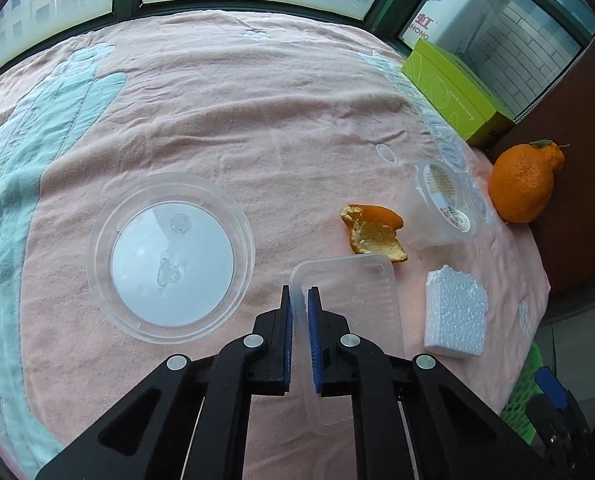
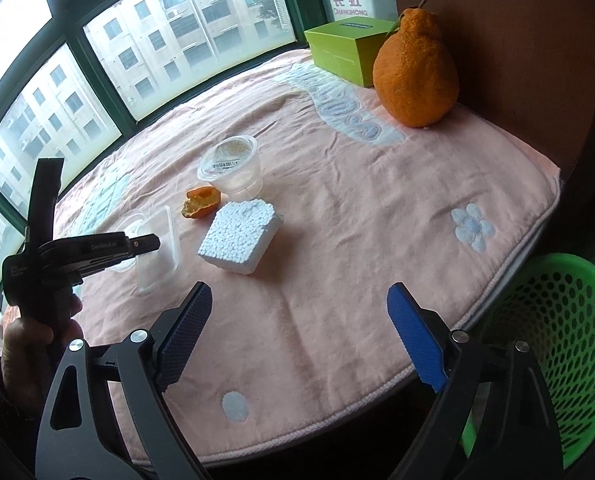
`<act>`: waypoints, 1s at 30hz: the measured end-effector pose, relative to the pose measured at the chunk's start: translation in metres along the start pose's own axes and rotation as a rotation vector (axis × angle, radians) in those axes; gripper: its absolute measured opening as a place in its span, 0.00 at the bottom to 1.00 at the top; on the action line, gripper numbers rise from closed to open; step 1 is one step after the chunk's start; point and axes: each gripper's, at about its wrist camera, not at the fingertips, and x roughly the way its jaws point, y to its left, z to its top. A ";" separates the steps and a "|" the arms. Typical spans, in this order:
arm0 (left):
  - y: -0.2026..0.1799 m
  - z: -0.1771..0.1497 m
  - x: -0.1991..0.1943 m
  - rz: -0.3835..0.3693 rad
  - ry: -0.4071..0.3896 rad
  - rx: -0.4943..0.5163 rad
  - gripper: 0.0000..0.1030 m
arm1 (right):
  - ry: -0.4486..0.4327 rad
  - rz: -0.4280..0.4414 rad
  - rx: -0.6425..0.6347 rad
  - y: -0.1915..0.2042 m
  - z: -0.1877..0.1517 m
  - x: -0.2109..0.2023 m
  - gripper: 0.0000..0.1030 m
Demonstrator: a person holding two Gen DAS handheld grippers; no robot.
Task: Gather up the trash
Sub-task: 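Grasp the clear plastic tray with the left tool while the right tool grasps the white foam block, then drop the foam block into the basket while the left tool carries the clear tray over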
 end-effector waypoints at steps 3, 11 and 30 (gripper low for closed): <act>0.003 -0.003 -0.011 -0.018 -0.015 0.013 0.06 | 0.013 0.010 0.000 0.008 0.007 0.010 0.83; 0.018 -0.013 -0.042 -0.062 -0.044 0.017 0.06 | 0.060 0.023 -0.012 0.035 0.021 0.046 0.81; 0.028 -0.031 -0.060 -0.088 -0.048 0.022 0.06 | 0.097 -0.064 -0.038 0.051 0.022 0.076 0.60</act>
